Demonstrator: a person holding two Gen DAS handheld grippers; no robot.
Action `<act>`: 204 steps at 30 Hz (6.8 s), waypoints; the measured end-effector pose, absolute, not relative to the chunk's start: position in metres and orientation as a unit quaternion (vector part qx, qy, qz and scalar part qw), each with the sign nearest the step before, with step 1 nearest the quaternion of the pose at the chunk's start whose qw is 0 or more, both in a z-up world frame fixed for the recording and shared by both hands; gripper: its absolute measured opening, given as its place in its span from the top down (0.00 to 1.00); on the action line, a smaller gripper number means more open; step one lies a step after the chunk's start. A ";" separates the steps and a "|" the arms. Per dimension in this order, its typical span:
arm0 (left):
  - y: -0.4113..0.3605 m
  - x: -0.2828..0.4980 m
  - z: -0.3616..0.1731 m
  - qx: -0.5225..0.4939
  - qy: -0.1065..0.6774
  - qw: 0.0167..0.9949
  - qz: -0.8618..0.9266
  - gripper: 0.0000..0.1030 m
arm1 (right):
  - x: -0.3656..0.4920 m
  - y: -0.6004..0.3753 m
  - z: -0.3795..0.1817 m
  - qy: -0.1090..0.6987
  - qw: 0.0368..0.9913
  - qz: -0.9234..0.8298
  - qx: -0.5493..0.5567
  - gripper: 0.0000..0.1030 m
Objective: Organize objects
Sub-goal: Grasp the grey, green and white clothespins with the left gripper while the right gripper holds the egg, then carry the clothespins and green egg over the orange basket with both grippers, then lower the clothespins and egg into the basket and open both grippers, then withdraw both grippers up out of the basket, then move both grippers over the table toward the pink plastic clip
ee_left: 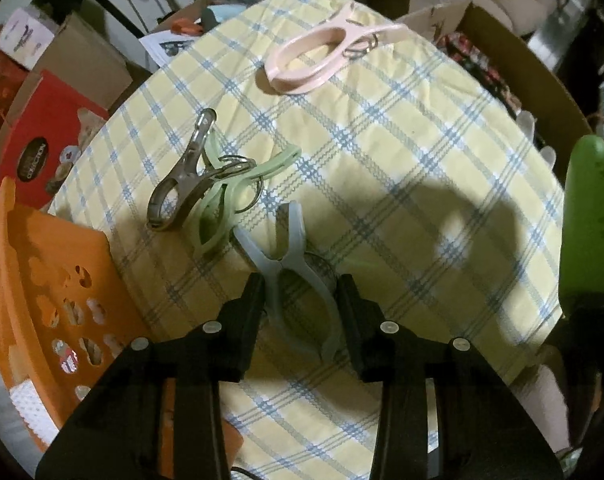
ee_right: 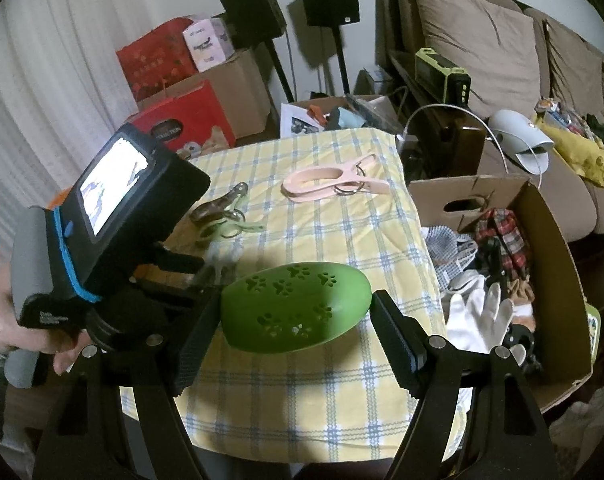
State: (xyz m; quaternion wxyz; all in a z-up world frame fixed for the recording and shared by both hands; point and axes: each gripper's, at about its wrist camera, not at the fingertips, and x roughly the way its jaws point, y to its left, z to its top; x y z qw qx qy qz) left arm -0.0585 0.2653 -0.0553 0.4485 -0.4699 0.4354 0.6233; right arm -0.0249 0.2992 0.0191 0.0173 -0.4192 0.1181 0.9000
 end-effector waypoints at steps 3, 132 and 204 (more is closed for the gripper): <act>0.262 -0.060 -0.045 -0.472 0.409 0.461 0.630 0.67 | -0.023 0.298 0.023 0.116 0.018 0.902 -0.417 0.25; -0.018 -0.208 0.048 -0.466 0.120 0.382 0.789 0.11 | -0.097 0.087 0.075 0.007 -0.080 0.910 -0.406 0.14; 0.321 -0.172 -0.010 -0.570 0.164 0.412 0.692 0.59 | -0.191 0.359 -0.008 0.096 0.078 0.849 -0.513 0.53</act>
